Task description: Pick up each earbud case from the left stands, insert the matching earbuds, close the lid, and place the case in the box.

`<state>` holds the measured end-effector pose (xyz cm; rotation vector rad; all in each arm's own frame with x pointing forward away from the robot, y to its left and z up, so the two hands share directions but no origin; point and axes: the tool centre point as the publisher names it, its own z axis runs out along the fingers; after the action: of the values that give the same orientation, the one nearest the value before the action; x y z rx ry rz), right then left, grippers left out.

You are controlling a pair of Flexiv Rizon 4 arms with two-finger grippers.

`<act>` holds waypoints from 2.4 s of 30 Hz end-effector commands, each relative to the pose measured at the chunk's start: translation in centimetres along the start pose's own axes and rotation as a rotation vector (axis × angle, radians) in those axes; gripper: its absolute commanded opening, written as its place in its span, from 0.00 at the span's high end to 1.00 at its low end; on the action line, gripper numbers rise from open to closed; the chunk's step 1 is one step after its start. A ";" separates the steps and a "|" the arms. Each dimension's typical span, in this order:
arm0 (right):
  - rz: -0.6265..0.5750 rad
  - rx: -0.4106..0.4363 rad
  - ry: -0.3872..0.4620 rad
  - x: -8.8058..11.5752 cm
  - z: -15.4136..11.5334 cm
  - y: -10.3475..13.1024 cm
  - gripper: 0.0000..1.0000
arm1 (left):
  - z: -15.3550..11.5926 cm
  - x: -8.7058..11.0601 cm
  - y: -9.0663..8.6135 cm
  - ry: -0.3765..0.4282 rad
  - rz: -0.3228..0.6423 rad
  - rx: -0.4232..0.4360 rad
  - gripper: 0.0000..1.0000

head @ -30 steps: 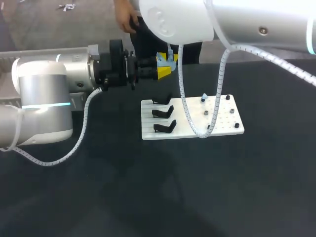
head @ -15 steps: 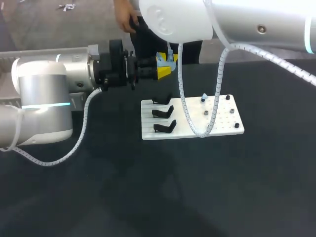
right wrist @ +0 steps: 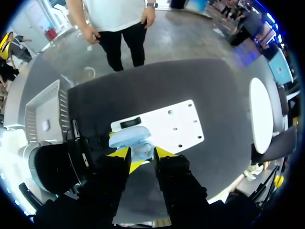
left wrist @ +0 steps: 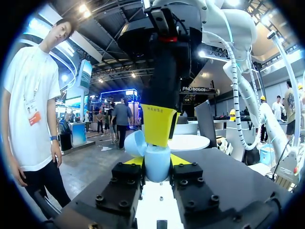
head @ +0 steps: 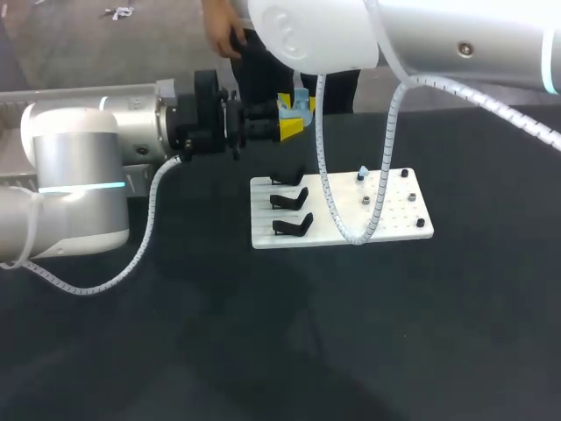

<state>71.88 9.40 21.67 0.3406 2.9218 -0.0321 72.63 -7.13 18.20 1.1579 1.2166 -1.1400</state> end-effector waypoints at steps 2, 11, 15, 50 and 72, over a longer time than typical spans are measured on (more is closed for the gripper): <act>0.003 -0.025 -0.007 0.4 -0.7 -0.4 0.65 | 0.0 0.0 -0.1 0.000 0.001 -0.005 1.00; 0.031 -0.187 -0.183 2.5 -1.6 -4.9 0.00 | 0.0 0.0 -0.1 0.000 0.001 -0.005 1.00; 0.016 -0.197 -0.229 3.1 -1.7 -6.6 0.00 | 0.0 0.0 -0.1 0.000 0.001 -0.005 1.00; 0.032 -0.204 -0.310 2.3 3.0 -11.8 0.00 | 0.0 0.0 -0.1 0.000 0.001 -0.005 1.00; -0.089 -0.269 -0.149 -1.9 14.4 -10.9 0.00 | 0.0 0.0 -0.1 0.000 0.001 -0.005 1.00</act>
<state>72.24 -3.27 9.36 0.1644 2.6996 0.3047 72.63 -7.13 18.20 1.1580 1.2166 -1.1400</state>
